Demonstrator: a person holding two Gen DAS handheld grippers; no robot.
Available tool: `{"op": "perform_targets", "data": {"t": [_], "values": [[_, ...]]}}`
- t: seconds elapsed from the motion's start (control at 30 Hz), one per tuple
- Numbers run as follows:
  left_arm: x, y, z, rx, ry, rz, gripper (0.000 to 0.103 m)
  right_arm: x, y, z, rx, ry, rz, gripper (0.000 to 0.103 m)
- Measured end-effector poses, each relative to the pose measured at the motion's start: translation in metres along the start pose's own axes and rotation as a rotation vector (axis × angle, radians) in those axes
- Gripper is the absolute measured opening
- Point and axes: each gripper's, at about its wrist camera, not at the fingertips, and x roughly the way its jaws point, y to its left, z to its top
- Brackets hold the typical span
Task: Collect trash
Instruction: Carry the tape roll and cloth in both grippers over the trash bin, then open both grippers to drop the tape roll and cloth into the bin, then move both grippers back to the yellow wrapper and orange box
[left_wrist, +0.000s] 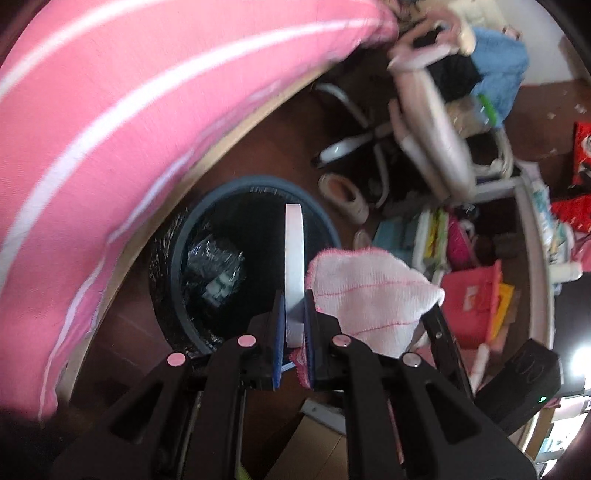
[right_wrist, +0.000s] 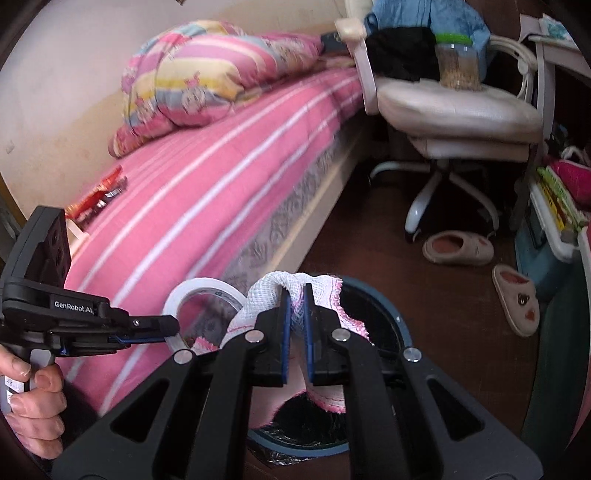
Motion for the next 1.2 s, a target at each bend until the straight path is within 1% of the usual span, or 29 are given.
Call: {"op": "perform_targets", "data": {"t": [0.1, 0.13, 0.17, 0.23, 0.27, 0.3, 0.37, 0.5, 0.6, 0.7, 0.77, 0.8, 0.83, 0.9, 0.93, 1.03, 1.1, 1.13, 1.2], "values": [[0.017, 0.0, 0.003, 0.012, 0.045, 0.025, 0.01, 0.012, -0.003, -0.004, 0.008, 0.026, -0.012, 0.007], [0.021, 0.0, 0.003, 0.015, 0.06, 0.035, 0.01, 0.017, -0.004, -0.006, 0.013, 0.038, -0.017, 0.009], [0.025, 0.001, 0.004, 0.018, 0.071, 0.046, 0.015, 0.02, -0.006, -0.008, 0.017, 0.046, -0.022, 0.01], [0.03, 0.0, 0.005, 0.016, 0.086, 0.053, 0.032, 0.025, -0.009, -0.011, 0.031, 0.061, -0.039, 0.02], [0.032, 0.0, 0.006, 0.014, 0.087, 0.062, 0.053, 0.025, -0.012, -0.012, 0.04, 0.063, -0.046, 0.031], [0.031, 0.0, 0.006, 0.012, 0.076, 0.074, 0.061, 0.024, -0.013, -0.013, 0.046, 0.061, -0.055, 0.044], [0.026, 0.0, 0.008, 0.005, 0.062, 0.059, 0.061, 0.021, -0.015, -0.014, 0.054, 0.05, -0.064, 0.056], [0.015, 0.003, 0.007, -0.025, 0.033, 0.029, 0.065, 0.012, -0.018, -0.013, 0.065, 0.04, -0.064, 0.066], [0.0, 0.007, 0.005, -0.059, 0.004, -0.013, 0.065, 0.004, -0.016, -0.012, 0.066, 0.031, -0.057, 0.069], [-0.016, 0.007, 0.001, -0.083, -0.03, -0.043, 0.066, -0.008, -0.007, -0.007, 0.071, 0.016, -0.03, 0.071], [-0.035, 0.007, -0.004, -0.092, -0.075, -0.069, 0.067, -0.019, 0.002, -0.002, 0.069, -0.001, 0.0, 0.074], [-0.047, 0.007, -0.007, -0.095, -0.106, -0.081, 0.07, -0.022, 0.006, 0.0, 0.065, -0.008, 0.009, 0.076], [-0.055, 0.006, -0.009, -0.097, -0.129, -0.091, 0.071, -0.029, 0.014, 0.004, 0.053, -0.024, 0.03, 0.077], [-0.082, 0.005, -0.016, -0.097, -0.204, -0.14, 0.073, -0.044, 0.035, 0.015, 0.021, -0.05, 0.087, 0.079], [-0.092, 0.006, -0.018, -0.096, -0.227, -0.16, 0.074, -0.049, 0.042, 0.018, 0.01, -0.059, 0.101, 0.08], [-0.135, 0.013, -0.033, -0.1, -0.317, -0.249, 0.074, -0.071, 0.074, 0.031, -0.046, -0.101, 0.165, 0.082], [-0.158, 0.019, -0.039, -0.102, -0.362, -0.281, 0.076, -0.083, 0.097, 0.037, -0.08, -0.118, 0.211, 0.085], [-0.175, 0.025, -0.045, -0.103, -0.393, -0.29, 0.077, -0.089, 0.116, 0.041, -0.103, -0.12, 0.254, 0.085], [-0.204, 0.039, -0.055, -0.104, -0.445, -0.291, 0.079, -0.096, 0.144, 0.046, -0.131, -0.118, 0.31, 0.086]]}}
